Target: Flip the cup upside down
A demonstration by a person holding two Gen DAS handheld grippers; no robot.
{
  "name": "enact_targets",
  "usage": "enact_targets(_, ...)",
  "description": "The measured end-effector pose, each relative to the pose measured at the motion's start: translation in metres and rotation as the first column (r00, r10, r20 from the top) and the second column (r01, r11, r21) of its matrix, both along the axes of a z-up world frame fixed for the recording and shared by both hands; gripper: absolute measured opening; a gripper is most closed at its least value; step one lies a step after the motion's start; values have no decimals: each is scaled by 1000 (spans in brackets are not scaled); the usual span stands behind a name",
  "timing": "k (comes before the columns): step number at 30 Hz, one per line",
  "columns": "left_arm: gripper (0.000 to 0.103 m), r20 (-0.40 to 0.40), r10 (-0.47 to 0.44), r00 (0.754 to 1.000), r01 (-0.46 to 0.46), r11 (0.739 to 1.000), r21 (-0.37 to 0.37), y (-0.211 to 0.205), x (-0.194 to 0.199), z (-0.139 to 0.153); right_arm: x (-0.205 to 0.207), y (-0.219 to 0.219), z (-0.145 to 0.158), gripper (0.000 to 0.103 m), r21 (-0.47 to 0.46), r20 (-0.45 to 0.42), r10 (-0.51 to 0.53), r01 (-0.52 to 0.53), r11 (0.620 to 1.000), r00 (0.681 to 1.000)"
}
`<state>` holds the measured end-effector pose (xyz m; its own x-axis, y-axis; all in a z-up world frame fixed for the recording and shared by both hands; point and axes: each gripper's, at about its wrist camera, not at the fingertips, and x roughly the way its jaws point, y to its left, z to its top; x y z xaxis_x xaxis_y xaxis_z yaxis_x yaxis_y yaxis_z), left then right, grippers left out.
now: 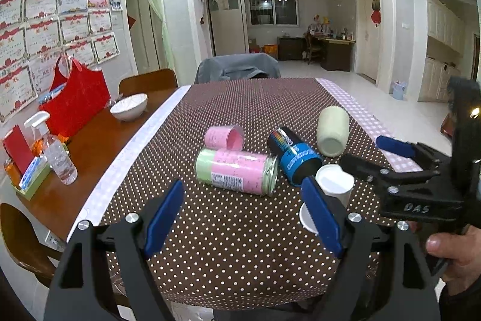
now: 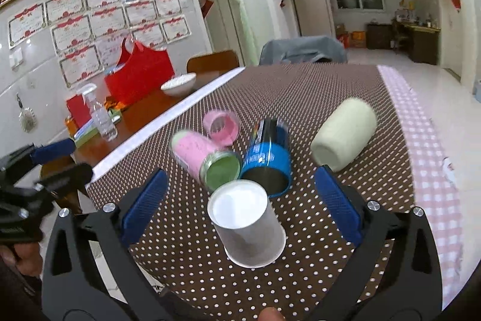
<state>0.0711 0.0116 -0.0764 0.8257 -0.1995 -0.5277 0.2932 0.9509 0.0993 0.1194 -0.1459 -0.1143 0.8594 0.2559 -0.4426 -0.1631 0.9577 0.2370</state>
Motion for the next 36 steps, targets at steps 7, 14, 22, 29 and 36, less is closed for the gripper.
enact_targets(7,81,62,-10,998,10,1000,4,-14,-13,21,-27,-2,37,97,-12,23,-75,75,997,997)
enact_targets(14,90,118,28,993,-28,1000,-4,-13,-25,37,-49,-3,60,97,-31,59,-152,154,988,987)
enact_targets(22,92,142,68,988,-71,997,13,-12,-33,47,-64,-1,71,97,-43,85,-182,186,982,980)
enact_targets(29,93,159,69,985,-72,997,14,-12,-44,50,-73,5,74,97,-52,100,-184,190,980,978)
enact_targets(36,93,165,68,984,-71,997,7,-11,-50,49,-78,7,78,97,-64,114,-196,204,977,974)
